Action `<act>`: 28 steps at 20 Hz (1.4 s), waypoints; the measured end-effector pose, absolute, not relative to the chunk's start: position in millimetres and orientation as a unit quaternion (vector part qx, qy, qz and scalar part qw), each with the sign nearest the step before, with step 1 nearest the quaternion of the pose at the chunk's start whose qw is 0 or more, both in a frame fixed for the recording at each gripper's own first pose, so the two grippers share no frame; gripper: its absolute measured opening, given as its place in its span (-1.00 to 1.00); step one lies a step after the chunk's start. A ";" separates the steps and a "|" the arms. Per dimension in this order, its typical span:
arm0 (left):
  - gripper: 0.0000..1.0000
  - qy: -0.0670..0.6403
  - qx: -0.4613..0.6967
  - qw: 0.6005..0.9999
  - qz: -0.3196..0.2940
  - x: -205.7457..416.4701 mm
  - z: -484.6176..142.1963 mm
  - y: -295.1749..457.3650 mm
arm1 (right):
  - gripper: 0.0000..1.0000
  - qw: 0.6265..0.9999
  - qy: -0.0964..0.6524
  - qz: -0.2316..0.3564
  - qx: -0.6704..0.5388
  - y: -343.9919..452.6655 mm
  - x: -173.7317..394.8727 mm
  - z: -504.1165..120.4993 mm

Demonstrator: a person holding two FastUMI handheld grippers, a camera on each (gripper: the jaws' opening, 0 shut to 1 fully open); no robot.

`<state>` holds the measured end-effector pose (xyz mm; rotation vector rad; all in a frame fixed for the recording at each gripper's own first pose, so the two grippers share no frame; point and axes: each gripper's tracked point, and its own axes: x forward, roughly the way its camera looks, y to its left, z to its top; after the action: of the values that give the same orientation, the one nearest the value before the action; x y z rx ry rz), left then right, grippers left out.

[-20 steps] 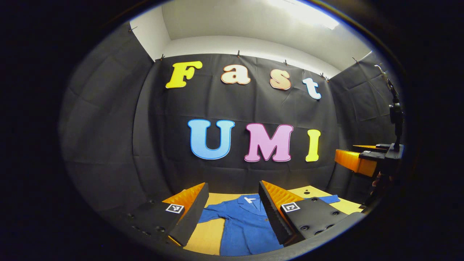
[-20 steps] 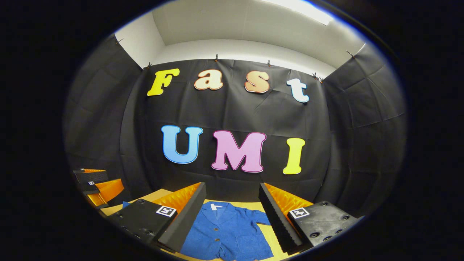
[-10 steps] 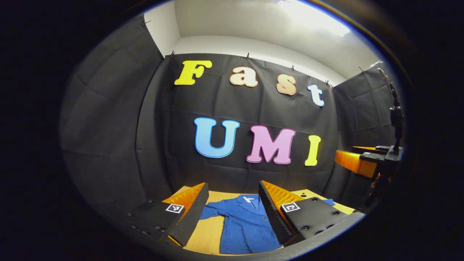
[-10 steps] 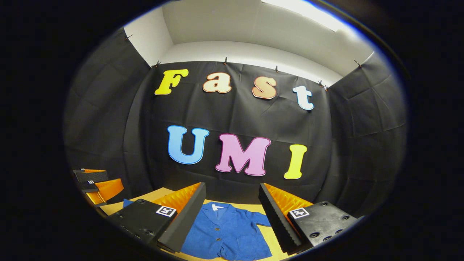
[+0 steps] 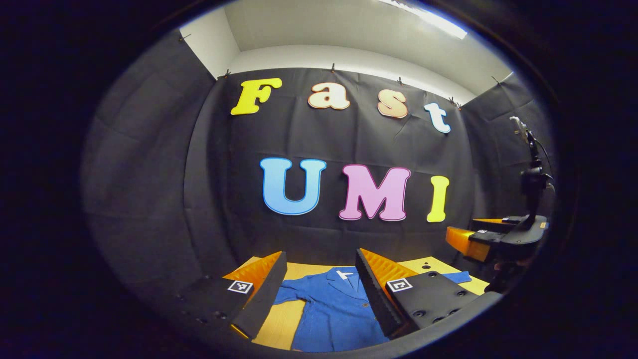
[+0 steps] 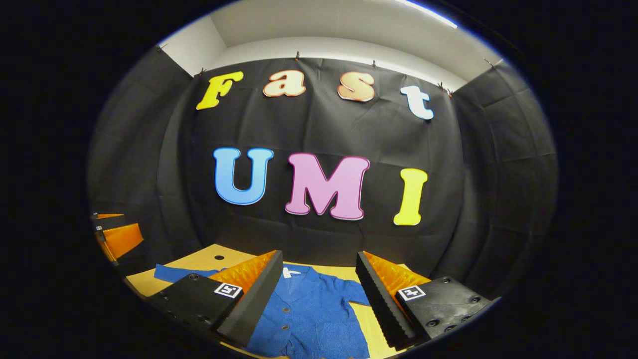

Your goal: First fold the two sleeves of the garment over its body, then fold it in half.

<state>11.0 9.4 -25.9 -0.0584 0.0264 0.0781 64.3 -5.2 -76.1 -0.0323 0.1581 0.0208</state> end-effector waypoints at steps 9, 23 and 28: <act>0.60 0.088 -0.038 0.994 0.056 63.0 -77.1 -43.8 | 0.94 0.980 0.194 0.038 0.015 -57.6 137.8 -191.8; 0.60 0.201 -0.020 0.979 0.027 97.7 -144.4 -131.9 | 0.95 0.940 0.336 -0.061 -0.001 -234.8 197.0 -362.2; 0.60 0.215 -0.010 0.977 -0.003 119.4 -153.4 -155.1 | 0.94 0.907 0.401 -0.127 0.028 -309.5 199.4 -419.4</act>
<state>119.4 -155.1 -153.4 -0.0206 0.4326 -0.0056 199.4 -309.5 -419.4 0.0569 0.8269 -0.2621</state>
